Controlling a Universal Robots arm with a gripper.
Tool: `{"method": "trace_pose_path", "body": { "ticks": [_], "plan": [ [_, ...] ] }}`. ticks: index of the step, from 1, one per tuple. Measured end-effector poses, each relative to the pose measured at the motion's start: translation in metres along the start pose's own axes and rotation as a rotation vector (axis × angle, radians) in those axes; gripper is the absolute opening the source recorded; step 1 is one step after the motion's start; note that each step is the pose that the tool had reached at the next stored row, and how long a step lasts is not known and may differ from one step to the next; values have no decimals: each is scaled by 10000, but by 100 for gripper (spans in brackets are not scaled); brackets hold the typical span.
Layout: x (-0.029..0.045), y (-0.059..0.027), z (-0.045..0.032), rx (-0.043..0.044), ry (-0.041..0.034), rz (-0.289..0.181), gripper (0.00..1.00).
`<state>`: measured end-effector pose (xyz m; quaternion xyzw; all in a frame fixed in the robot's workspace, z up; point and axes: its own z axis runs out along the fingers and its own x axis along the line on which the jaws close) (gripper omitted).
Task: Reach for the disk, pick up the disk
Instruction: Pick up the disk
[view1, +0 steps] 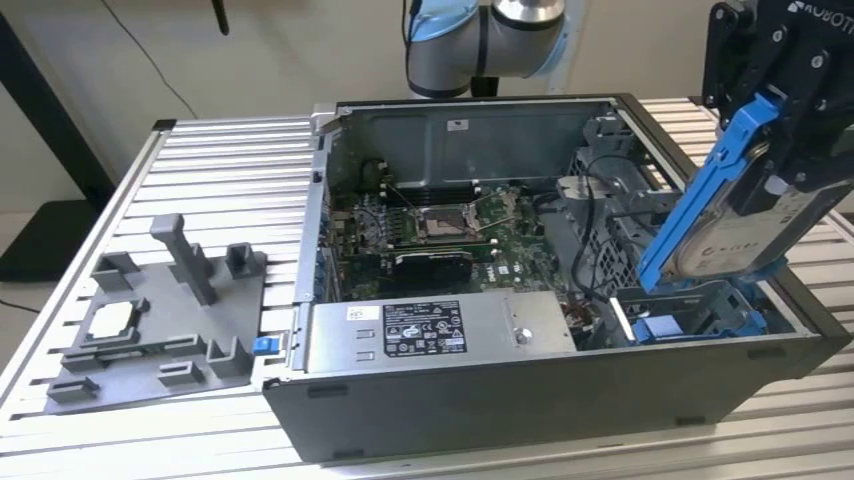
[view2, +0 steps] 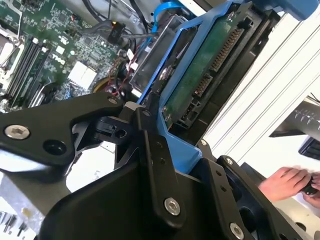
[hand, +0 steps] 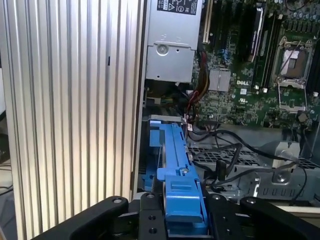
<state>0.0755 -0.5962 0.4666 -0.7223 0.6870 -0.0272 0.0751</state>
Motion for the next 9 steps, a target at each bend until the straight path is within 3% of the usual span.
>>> {"method": "trace_pose_path", "body": {
  "ticks": [9],
  "plan": [
    [2,-22,13,-1,30,78,0]
  ]
}}
